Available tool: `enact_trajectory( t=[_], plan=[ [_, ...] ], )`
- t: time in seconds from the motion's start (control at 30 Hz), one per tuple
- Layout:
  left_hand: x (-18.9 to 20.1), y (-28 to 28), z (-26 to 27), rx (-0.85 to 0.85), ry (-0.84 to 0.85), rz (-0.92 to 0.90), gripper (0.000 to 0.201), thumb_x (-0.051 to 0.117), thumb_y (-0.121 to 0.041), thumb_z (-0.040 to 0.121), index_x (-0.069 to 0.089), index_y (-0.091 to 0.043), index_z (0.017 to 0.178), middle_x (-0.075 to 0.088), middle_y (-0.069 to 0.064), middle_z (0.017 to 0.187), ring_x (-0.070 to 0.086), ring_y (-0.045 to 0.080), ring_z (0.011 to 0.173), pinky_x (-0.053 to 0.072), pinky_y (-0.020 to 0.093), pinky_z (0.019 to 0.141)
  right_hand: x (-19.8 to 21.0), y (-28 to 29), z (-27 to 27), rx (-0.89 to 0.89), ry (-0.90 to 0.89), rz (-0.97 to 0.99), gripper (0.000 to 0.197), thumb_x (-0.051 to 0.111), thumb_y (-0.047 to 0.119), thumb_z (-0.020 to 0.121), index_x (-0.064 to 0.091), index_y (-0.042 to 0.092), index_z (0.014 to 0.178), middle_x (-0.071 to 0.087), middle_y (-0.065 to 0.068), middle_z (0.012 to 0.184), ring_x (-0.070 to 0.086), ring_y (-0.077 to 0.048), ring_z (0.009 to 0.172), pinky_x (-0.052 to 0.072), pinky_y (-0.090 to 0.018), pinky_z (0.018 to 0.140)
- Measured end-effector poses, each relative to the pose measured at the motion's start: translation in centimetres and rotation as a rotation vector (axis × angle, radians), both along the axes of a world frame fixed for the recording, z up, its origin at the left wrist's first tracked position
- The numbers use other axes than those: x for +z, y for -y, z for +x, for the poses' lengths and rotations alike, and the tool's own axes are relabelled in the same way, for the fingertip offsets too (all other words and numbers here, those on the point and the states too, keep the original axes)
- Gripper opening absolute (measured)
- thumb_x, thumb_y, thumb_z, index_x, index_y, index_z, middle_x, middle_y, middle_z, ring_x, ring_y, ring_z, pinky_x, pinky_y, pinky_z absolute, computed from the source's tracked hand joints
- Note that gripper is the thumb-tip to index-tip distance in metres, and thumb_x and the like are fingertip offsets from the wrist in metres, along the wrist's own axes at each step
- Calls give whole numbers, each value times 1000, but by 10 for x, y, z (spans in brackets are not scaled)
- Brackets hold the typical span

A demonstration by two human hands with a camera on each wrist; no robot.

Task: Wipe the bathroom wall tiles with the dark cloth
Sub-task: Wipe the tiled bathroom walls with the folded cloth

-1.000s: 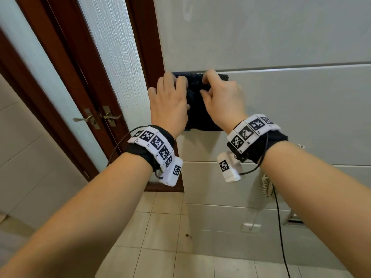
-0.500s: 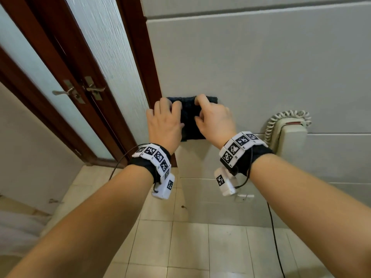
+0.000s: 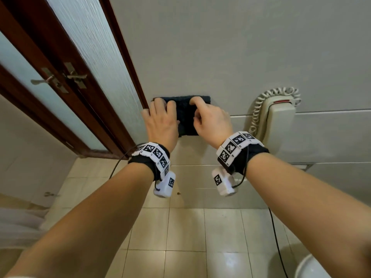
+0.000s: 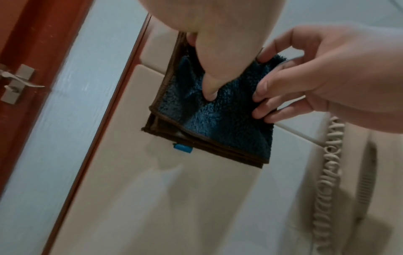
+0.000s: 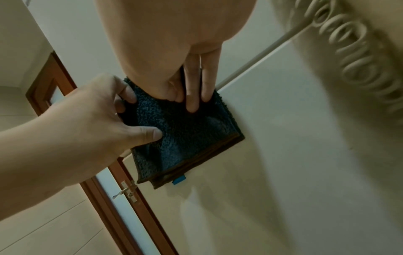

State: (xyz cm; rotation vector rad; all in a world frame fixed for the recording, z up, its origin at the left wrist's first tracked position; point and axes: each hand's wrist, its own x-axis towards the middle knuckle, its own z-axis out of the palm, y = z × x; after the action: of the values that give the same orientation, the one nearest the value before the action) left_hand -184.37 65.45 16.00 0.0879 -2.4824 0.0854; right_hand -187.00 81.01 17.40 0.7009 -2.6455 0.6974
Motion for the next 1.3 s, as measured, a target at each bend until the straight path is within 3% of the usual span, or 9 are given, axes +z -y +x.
enact_trajectory(
  t=[0.3, 0.53, 0.7, 0.83, 0.97, 1.13, 1.3],
  plan=[
    [3, -75, -16, -39, -77, 19, 40, 83, -12, 64, 54, -15, 91, 49, 8, 88, 48, 28, 80, 31, 38, 67, 17, -60, 5, -153, 10, -8, 37, 50, 12, 84, 43, 23, 119, 65, 2, 93, 62, -31, 81, 52, -44, 62],
    [15, -78, -11, -83, -72, 45, 39, 80, -22, 68, 56, -17, 99, 49, 6, 94, 48, 26, 84, 28, 37, 69, 23, -64, 9, -125, 26, -100, 44, 51, 6, 81, 45, 17, 123, 62, -2, 94, 61, -31, 81, 51, -44, 66],
    [58, -60, -8, -82, -111, 66, 42, 75, -36, 74, 55, -18, 107, 51, 5, 103, 49, 26, 92, 33, 40, 73, 56, -48, 6, -42, -23, -173, 48, 54, 6, 82, 44, 17, 127, 58, -1, 95, 58, -23, 80, 51, -44, 71],
    [95, -45, -7, -59, -146, 54, 43, 74, -38, 76, 54, -18, 109, 51, 6, 106, 49, 26, 94, 34, 39, 74, 88, -33, 5, -2, -53, -218, 52, 54, 7, 81, 45, 17, 132, 58, -3, 106, 58, -24, 84, 51, -45, 78],
    [131, -38, -7, -36, -162, 38, 46, 76, -39, 76, 54, -17, 110, 51, 7, 107, 50, 27, 95, 34, 39, 75, 115, -25, 1, 41, -98, -263, 57, 54, 5, 80, 45, 18, 134, 57, -3, 106, 56, -26, 85, 50, -47, 80],
    [167, -48, -10, -29, -185, 63, 45, 74, -39, 78, 53, -16, 110, 51, 8, 109, 50, 28, 98, 31, 38, 76, 152, -37, -3, 53, -183, -252, 59, 53, 3, 80, 45, 16, 137, 52, 2, 101, 53, -20, 87, 48, -40, 80],
    [190, -78, -18, -30, -232, 70, 46, 79, -35, 74, 53, -14, 106, 52, 9, 105, 51, 30, 96, 35, 40, 75, 175, -64, -7, 10, -245, -215, 62, 52, 3, 78, 45, 16, 138, 55, -2, 104, 53, -24, 94, 46, -37, 80]
  ],
)
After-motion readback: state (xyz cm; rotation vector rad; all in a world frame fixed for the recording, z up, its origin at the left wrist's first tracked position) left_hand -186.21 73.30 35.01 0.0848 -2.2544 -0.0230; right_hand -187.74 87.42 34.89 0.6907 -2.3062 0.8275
